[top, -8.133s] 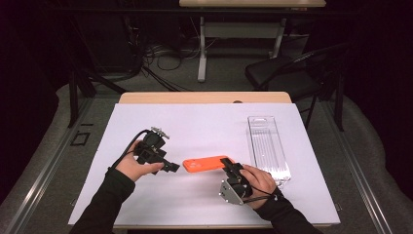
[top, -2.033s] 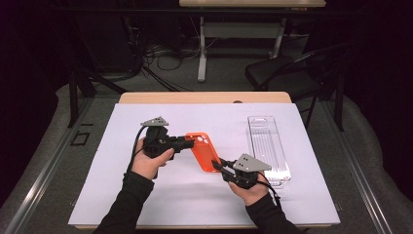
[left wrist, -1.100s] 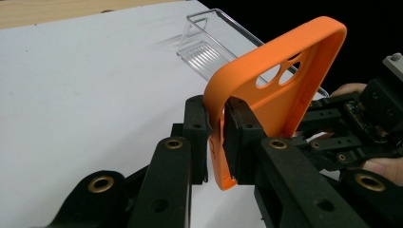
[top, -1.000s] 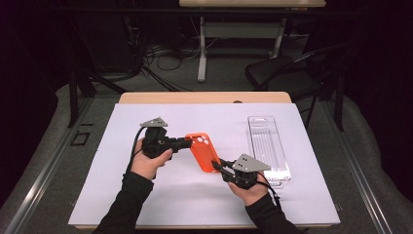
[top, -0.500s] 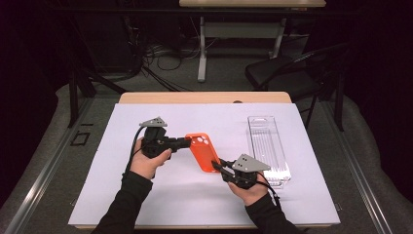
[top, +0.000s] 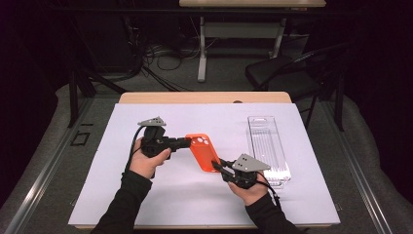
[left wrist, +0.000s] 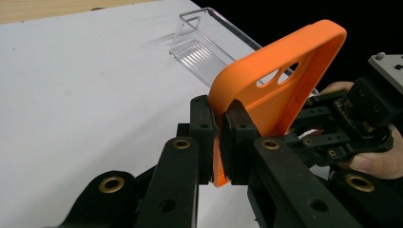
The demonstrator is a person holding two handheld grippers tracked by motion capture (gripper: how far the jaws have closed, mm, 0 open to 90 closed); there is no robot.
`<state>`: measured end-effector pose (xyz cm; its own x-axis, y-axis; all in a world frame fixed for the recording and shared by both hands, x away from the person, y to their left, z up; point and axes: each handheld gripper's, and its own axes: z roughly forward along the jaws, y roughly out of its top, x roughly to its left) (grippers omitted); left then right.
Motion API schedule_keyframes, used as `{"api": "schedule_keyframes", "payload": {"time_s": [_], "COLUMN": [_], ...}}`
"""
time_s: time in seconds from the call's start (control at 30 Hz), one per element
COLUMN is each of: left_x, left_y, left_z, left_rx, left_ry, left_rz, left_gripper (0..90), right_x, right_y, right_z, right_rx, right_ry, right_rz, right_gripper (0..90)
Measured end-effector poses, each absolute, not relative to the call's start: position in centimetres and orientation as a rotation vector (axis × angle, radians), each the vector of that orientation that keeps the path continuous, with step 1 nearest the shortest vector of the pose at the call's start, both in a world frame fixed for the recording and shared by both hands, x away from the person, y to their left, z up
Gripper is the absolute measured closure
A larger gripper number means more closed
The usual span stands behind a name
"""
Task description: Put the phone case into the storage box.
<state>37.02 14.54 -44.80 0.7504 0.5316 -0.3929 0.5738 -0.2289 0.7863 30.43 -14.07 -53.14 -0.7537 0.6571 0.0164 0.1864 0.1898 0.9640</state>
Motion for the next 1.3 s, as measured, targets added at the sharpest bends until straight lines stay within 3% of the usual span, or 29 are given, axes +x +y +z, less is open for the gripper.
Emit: {"api": "schedule_keyframes", "payload": {"time_s": [1.3], "left_x": [36.96], "left_y": [14.56], "left_z": [-44.66], "left_rx": [1.871], "left_ry": [0.924], "left_rz": [-0.101], "left_gripper": [85.7], "right_x": [30.45], "right_y": [-14.07], "right_z": [-53.14], "right_rx": [0.811], "right_ry": [2.080], "right_rz": [1.595], "right_gripper": [80.3]}}
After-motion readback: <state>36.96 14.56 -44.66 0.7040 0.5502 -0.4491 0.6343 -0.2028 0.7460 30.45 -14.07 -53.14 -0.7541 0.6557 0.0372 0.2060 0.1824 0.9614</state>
